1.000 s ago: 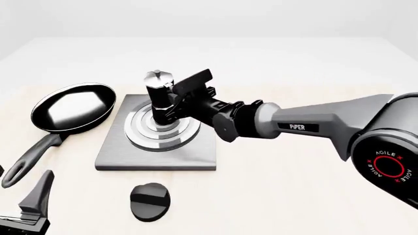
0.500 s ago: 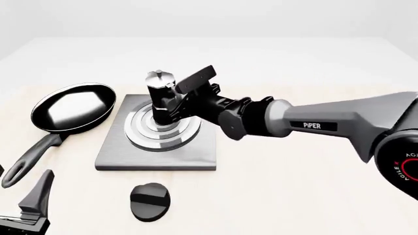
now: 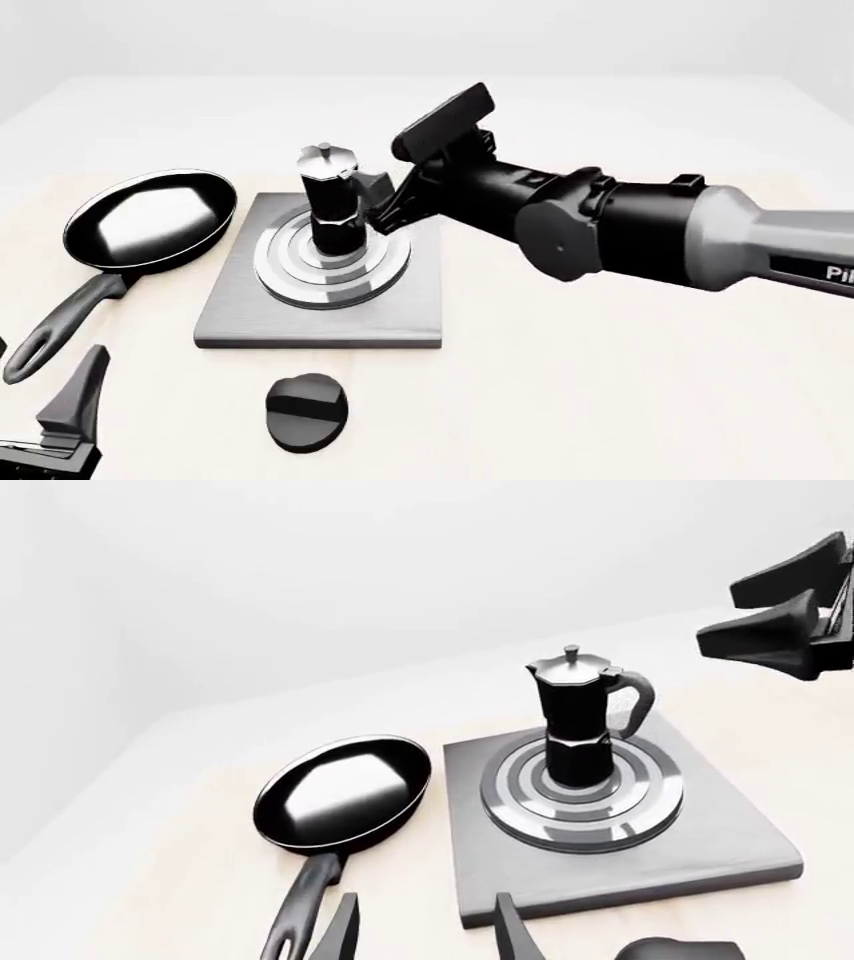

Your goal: Turn on the stove and put the moka pot on it.

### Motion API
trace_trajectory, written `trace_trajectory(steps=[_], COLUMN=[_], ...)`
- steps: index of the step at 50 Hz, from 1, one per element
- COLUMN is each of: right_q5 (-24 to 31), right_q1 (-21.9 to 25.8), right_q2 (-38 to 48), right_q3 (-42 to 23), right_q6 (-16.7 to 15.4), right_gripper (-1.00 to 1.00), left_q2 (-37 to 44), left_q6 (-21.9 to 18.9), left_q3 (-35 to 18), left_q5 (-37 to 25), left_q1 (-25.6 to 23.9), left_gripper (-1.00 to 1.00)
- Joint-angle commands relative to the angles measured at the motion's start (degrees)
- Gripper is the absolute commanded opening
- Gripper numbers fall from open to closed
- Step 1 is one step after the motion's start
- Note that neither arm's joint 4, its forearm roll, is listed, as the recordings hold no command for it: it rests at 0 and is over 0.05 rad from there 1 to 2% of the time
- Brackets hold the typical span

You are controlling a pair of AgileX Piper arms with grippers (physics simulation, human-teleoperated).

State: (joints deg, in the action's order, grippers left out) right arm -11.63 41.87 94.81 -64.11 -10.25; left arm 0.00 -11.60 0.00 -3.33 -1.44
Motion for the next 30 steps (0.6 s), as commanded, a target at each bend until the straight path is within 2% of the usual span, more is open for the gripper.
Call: trace_trajectory(steps=[1, 10, 23, 30], right_q5=[2.15, 3.23, 4.32, 5.77], right_q1=[-1.40, -3.76, -4.80, -7.72], right_q2=[-11.77, -20.96, -36.53, -46.15], right_q3=[7.16, 12.78, 22.15, 27.49], right_q6=[-0.65, 0.10, 1.99, 2.44], right_gripper=[1.00, 1.00, 1.00, 1.00], left_q2=[0.00, 0.00, 0.00, 0.00], left_q6=[0.14, 0.25, 0.18, 0.19], left_q3=[0.00, 0.00, 0.00, 0.00], left_q5=[0.28, 0.25, 0.23, 0.67], left_q1=[-0.17, -0.20, -0.34, -0.05], left_gripper=[1.00, 1.00, 1.00, 1.00])
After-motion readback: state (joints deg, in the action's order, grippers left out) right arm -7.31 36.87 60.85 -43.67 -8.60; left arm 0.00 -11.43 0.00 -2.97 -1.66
